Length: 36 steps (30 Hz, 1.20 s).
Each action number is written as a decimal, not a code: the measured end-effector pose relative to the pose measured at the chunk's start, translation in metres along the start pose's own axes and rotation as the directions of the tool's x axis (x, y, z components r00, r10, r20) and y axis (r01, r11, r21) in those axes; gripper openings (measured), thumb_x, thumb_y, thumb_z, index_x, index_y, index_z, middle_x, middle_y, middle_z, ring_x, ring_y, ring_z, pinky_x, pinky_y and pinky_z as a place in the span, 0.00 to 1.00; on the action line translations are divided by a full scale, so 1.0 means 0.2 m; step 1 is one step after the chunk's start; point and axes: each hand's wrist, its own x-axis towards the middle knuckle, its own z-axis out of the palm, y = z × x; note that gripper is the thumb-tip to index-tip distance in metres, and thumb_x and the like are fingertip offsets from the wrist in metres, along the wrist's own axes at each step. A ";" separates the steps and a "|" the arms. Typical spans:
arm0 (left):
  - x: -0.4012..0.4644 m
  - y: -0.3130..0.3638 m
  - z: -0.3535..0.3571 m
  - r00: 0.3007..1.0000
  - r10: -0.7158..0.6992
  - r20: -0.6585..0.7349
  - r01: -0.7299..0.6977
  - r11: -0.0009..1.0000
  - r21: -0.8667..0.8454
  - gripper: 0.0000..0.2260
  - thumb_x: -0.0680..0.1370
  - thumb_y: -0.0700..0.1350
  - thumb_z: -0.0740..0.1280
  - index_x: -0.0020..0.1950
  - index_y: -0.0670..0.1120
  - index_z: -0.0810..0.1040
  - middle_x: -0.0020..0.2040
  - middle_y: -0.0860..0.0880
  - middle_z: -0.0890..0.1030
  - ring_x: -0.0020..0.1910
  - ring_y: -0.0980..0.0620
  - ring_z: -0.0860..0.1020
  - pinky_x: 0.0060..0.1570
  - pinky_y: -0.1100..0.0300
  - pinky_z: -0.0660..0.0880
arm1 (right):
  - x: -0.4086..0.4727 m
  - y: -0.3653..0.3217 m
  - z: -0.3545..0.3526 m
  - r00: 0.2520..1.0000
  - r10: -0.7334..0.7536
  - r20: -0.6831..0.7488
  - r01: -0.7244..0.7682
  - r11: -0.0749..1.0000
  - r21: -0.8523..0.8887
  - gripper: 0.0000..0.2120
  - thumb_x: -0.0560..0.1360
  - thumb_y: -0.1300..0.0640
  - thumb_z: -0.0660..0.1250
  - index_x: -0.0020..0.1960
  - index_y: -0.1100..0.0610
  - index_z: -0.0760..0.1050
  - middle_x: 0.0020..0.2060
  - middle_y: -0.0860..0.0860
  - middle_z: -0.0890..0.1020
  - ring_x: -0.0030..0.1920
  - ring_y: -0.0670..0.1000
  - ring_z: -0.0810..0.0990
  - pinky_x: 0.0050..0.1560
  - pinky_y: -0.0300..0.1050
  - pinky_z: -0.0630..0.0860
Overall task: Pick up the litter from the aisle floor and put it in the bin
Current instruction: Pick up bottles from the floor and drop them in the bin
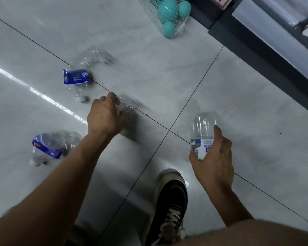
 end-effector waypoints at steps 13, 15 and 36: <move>-0.71 0.33 -1.24 1.000 0.026 -0.011 -0.025 1.000 0.006 0.23 0.70 0.46 0.75 0.62 0.40 0.77 0.52 0.37 0.78 0.50 0.36 0.76 0.50 0.51 0.72 | -0.40 -0.53 -1.25 0.983 -0.180 0.040 0.183 0.979 -0.095 0.43 0.68 0.44 0.74 0.77 0.42 0.55 0.66 0.53 0.69 0.59 0.57 0.74 0.41 0.50 0.78; -0.83 0.45 -1.51 0.999 0.051 -0.010 -0.051 0.999 0.006 0.20 0.70 0.46 0.74 0.59 0.40 0.78 0.51 0.38 0.78 0.48 0.36 0.77 0.48 0.51 0.73 | -0.51 -0.62 -1.51 0.984 -0.174 0.034 0.176 0.981 -0.080 0.43 0.67 0.45 0.74 0.76 0.43 0.57 0.66 0.52 0.69 0.58 0.57 0.74 0.41 0.51 0.78; -1.81 1.86 -3.36 0.824 0.562 0.070 -0.562 0.798 0.219 0.20 0.72 0.57 0.73 0.55 0.44 0.75 0.46 0.44 0.77 0.41 0.42 0.77 0.40 0.53 0.72 | -1.28 -1.03 -3.64 0.989 -0.134 -0.069 0.140 0.986 0.086 0.35 0.67 0.43 0.74 0.69 0.46 0.63 0.62 0.48 0.70 0.52 0.53 0.78 0.41 0.48 0.81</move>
